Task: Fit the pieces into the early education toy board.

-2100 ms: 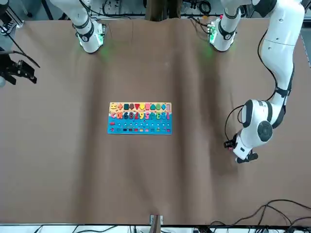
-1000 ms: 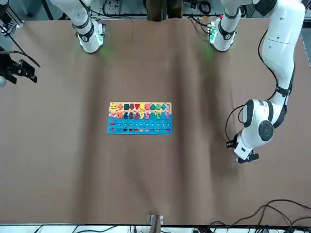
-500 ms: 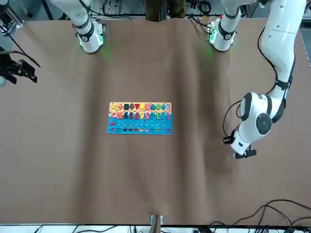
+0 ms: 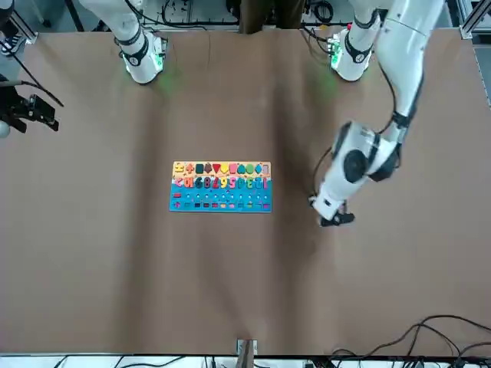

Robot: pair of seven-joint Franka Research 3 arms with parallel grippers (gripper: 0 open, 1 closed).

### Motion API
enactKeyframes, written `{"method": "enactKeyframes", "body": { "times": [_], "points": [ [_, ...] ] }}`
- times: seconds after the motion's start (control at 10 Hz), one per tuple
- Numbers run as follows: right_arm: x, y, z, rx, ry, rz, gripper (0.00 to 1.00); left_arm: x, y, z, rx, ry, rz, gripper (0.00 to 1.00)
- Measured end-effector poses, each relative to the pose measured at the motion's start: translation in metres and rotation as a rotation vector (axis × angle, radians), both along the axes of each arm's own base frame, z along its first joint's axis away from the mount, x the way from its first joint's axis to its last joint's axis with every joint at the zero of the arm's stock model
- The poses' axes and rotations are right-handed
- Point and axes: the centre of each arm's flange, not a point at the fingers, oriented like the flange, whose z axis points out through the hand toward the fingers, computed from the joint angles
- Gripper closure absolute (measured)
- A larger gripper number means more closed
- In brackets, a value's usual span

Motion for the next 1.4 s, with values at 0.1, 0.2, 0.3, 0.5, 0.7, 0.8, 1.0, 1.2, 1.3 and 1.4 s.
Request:
{"method": "enactKeyframes", "body": {
  "times": [0.1,0.2,0.3,0.5,0.7,0.8,1.0,1.2,1.3,1.4],
  "points": [
    [0.000,0.000,0.000,0.000,0.000,0.000,0.01,-0.017,-0.031,0.000,0.003,0.001,-0.001,0.74],
    [0.000,0.000,0.000,0.000,0.001,0.000,0.01,-0.034,-0.058,-0.001,0.007,0.004,0.003,0.74],
    [0.000,0.000,0.000,0.000,0.001,0.000,0.01,-0.051,-0.082,-0.002,0.011,0.006,0.005,0.74],
    [0.000,0.000,-0.001,0.000,0.002,-0.001,0.01,-0.085,-0.124,-0.003,0.018,0.010,0.007,0.74],
    [0.001,-0.001,-0.001,0.001,0.003,-0.001,0.01,-0.111,-0.152,-0.003,0.022,0.009,0.002,0.74],
    [0.001,-0.001,-0.002,0.001,0.003,-0.001,0.01,-0.116,-0.158,-0.003,0.022,0.010,-0.006,0.74],
    [0.001,-0.001,-0.002,0.001,0.004,-0.001,0.01,-0.119,-0.159,-0.008,0.026,0.016,-0.011,0.74],
    [0.001,-0.001,-0.002,0.001,0.004,-0.001,0.01,-0.123,-0.164,-0.017,0.020,0.019,-0.018,0.74],
    [0.001,-0.001,-0.002,0.001,0.004,-0.001,0.01,-0.124,-0.166,-0.022,0.011,0.016,-0.020,0.74],
    [0.001,-0.001,-0.002,0.001,0.004,-0.001,0.01,-0.124,-0.167,-0.025,0.005,0.014,-0.020,0.74]
  ]
}}
